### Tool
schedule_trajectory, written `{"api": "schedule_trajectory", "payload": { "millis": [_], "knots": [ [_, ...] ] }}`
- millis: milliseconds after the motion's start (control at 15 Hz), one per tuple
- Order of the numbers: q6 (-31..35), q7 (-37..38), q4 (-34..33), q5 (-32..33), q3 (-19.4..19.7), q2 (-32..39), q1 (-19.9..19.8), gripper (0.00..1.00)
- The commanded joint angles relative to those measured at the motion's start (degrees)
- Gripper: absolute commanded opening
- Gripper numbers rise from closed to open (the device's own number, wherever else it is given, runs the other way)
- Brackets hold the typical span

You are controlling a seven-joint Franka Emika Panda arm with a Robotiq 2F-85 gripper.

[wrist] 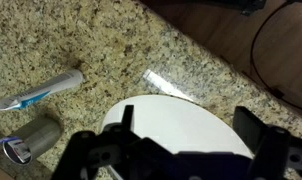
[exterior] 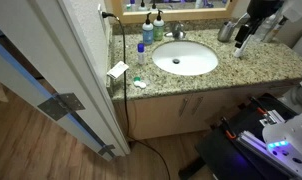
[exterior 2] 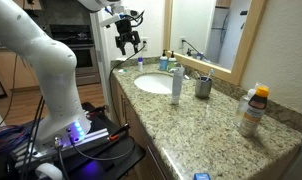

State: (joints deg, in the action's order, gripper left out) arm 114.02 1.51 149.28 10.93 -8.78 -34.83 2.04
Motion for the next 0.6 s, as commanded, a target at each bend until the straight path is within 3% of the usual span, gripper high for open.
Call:
{"api": "schedule_trajectory", "payload": {
  "millis": [0, 333, 533],
  "knots": [
    [-0.2, 0.4, -0.1, 0.5, 0.8, 0.1, 0.9, 1.00],
    [-0.2, 0.4, -0.1, 0.5, 0.8, 0.1, 0.9, 1.00],
    [-0.3, 0.1, -6.0, 2.6, 3.5, 8.9, -2.7, 1.00]
  ]
}}
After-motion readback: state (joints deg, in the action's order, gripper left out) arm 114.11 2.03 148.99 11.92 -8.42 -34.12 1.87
